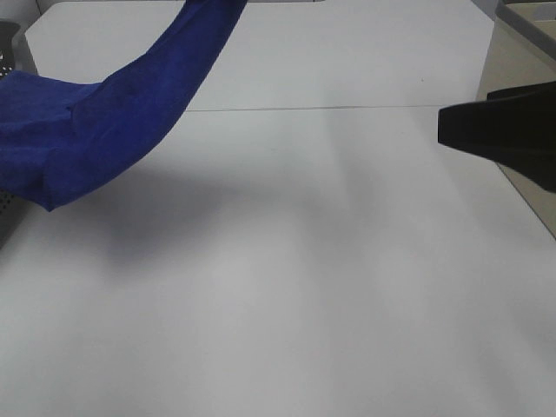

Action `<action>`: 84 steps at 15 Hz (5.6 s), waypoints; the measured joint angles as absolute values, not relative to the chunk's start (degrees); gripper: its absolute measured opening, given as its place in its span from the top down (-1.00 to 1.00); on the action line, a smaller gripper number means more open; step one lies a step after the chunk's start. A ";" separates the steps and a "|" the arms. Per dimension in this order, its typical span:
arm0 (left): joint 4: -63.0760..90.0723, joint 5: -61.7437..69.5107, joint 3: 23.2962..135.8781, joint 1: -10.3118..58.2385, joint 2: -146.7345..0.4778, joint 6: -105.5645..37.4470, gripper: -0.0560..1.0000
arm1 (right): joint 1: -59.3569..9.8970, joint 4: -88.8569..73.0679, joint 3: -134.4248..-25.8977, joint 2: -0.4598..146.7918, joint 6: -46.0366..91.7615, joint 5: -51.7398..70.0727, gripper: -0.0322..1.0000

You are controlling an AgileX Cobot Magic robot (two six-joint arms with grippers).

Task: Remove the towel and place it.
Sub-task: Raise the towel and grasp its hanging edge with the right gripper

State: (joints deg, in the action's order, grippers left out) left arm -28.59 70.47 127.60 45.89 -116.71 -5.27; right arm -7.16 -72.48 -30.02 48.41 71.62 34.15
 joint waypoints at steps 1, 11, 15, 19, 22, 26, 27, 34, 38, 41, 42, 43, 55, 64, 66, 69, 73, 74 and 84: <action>-28.71 70.47 127.60 45.89 -116.77 -5.27 0.89 | -7.16 -76.43 -30.02 49.90 73.51 34.15 -0.35; -30.94 68.30 127.60 44.86 -116.71 -1.72 0.89 | -36.21 -91.85 -31.80 72.02 83.77 7.39 -0.33; -30.65 67.44 127.60 42.40 -116.71 0.00 0.89 | -48.07 -94.14 -41.37 78.50 84.34 -0.34 -0.33; -29.62 66.06 127.60 42.11 -116.71 0.00 0.89 | -50.31 -85.43 -51.34 89.50 91.21 -0.63 -0.28; -28.25 64.80 127.60 42.11 -116.71 0.00 0.89 | -50.42 -77.41 -56.61 94.71 94.54 1.95 -0.28; -26.64 63.37 127.60 42.11 -116.71 0.00 0.89 | -50.42 -73.28 -62.05 99.75 95.86 5.27 -0.26; -26.64 62.91 127.60 42.11 -116.71 0.00 0.89 | -50.42 -72.36 -63.54 101.01 96.37 7.05 -0.26; -24.75 60.10 127.60 42.11 -117.00 0.00 0.89 | -54.55 -70.13 -73.34 106.80 101.70 9.11 -0.21; -23.95 59.99 127.60 42.11 -117.28 0.00 0.89 | -56.32 -64.92 -75.92 108.98 102.85 3.61 -0.16; -23.72 59.82 127.60 42.11 -117.28 0.00 0.89 | -56.32 -60.45 -77.75 109.09 103.93 0.57 -0.16; -23.72 59.76 127.60 42.11 -117.28 0.00 0.89 | -56.32 -59.87 -78.04 109.55 104.05 0.00 -0.16; -23.72 59.76 127.60 42.11 -117.28 0.00 0.89 | -56.32 -59.59 -78.04 110.18 104.16 -0.52 -0.16; -20.45 58.90 127.60 42.11 -117.28 -2.64 0.89 | -56.32 -45.55 -78.04 116.48 105.25 -17.42 -0.05; -20.23 58.90 127.60 42.11 -117.28 -2.64 0.89 | -53.74 -43.32 -78.04 116.77 104.22 -19.42 0.27; -20.23 58.90 127.60 42.11 -117.28 -2.64 0.89 | -53.74 -43.32 -78.04 117.34 104.05 -19.31 0.43; -20.51 58.90 127.60 42.11 -117.28 -2.64 0.89 | -53.74 -43.43 -78.04 118.03 102.04 -17.76 0.74; -20.63 58.44 127.60 42.11 -117.28 -2.81 0.89 | -53.80 -47.15 -78.04 118.03 100.04 -16.73 0.91; -20.80 58.44 127.60 42.11 -117.28 -2.81 0.89 | -53.80 -49.90 -77.81 117.69 99.98 -15.70 0.91; -22.75 59.93 127.60 41.94 -117.28 -2.81 0.89 | -53.80 -87.78 -66.52 104.28 99.75 -11.40 0.91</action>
State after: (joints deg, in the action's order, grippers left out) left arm -22.75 59.93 127.60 41.94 -117.28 -2.81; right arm -53.80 -87.78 -66.52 104.28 99.75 -11.40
